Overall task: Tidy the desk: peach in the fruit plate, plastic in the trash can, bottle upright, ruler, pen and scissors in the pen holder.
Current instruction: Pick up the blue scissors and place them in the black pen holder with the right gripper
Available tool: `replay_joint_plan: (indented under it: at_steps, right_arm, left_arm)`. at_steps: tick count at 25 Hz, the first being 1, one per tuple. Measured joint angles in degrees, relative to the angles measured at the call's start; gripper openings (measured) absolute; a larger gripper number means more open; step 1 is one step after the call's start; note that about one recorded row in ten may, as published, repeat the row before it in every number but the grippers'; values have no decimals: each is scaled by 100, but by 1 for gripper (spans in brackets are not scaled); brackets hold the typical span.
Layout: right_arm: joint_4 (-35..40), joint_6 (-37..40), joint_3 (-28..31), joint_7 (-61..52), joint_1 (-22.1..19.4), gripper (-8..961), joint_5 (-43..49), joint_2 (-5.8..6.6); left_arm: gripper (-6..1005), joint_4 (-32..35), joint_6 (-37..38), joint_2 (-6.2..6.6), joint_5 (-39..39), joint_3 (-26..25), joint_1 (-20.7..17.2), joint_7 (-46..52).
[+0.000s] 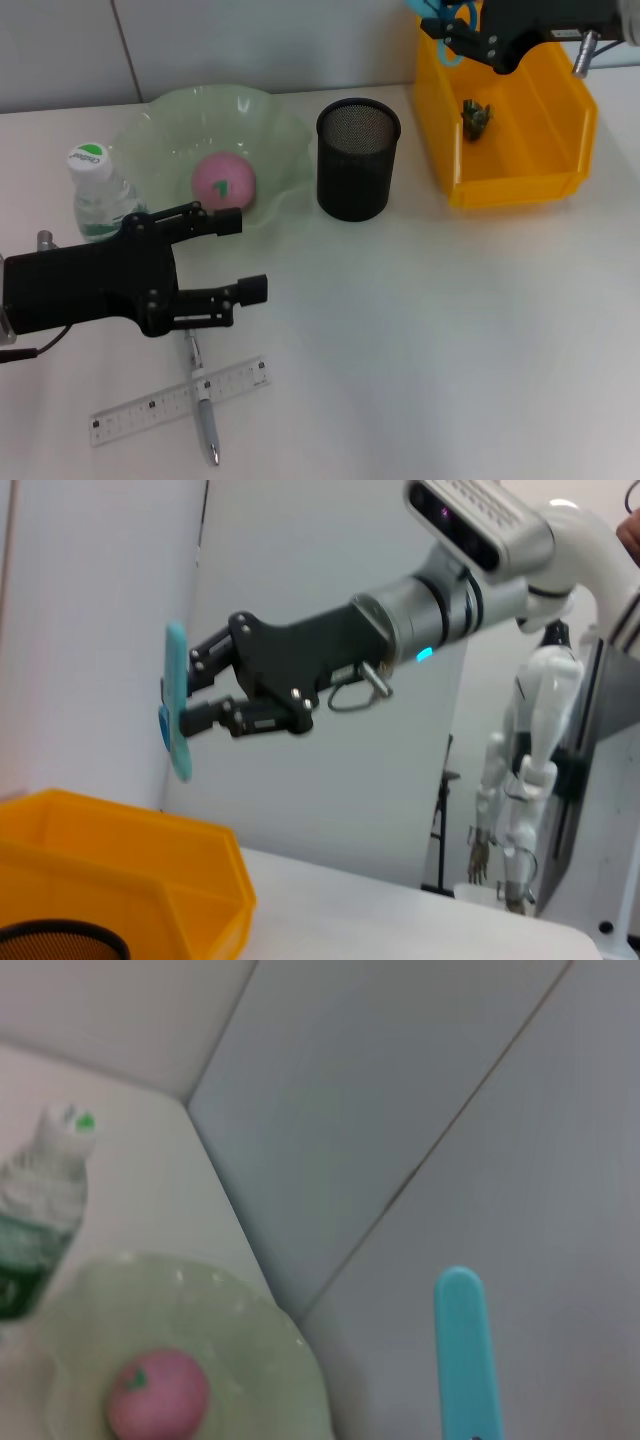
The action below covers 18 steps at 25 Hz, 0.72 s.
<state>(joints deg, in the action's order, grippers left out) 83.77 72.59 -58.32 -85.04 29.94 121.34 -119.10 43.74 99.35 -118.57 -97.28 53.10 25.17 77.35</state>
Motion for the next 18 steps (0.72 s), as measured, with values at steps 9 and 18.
replay_joint_plan:
  at_steps: [9,18]
  right_arm:
    - [372,-682,-663,905,-352,241,569,-31]
    - [490,-1745,-1549,1424,-499,242,1334,-12]
  left_arm:
    - [816,-256,-174,-4,277,-13,16,-49]
    - [815,-321,-269,-1,346,-19,-46,-70]
